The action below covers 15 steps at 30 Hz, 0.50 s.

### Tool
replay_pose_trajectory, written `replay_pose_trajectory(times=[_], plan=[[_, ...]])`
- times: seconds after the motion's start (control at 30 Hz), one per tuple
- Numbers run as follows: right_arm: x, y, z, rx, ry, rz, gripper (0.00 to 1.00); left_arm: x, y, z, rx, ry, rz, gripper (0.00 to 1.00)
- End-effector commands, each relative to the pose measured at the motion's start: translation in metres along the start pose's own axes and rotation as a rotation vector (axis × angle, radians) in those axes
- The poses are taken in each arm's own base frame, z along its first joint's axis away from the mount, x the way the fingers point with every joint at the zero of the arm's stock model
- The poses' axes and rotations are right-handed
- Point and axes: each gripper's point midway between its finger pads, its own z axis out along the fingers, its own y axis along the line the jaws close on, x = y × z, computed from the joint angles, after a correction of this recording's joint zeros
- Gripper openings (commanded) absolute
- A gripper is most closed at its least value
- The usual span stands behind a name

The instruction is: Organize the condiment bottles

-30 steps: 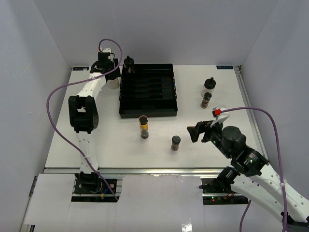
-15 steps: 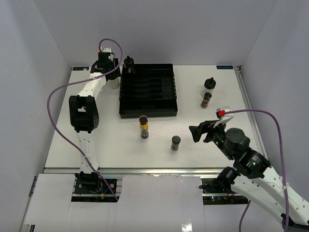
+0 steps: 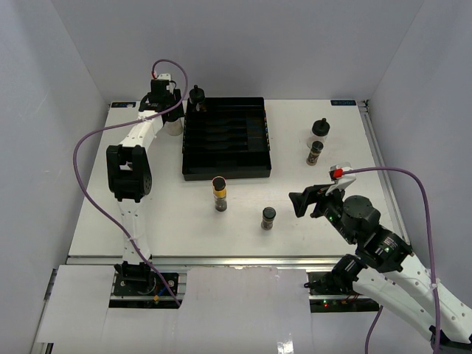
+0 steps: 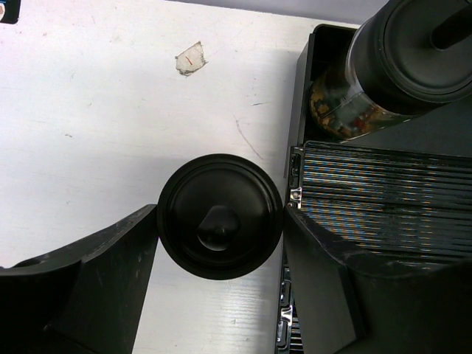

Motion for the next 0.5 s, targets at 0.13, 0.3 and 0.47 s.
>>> replay_pose_trajectory(times=[0.13, 0.3, 0.47], plan=[[-0.0128, -0.0007, -0.0008, 0.006, -0.054, 0.004, 0.91, -0.0195, -0.0061, -0.0011, 0.004, -0.052, 0.011, 0.78], [-0.0132, -0.0012, -0.0007, 0.009, -0.057, 0.004, 0.91, -0.0201, -0.0064, 0.0021, 0.006, -0.067, 0.022, 0.76], [-0.0139, -0.0011, 0.0001, 0.011, -0.056, 0.004, 0.91, -0.0190, -0.0069, 0.0044, 0.008, -0.067, 0.032, 0.62]])
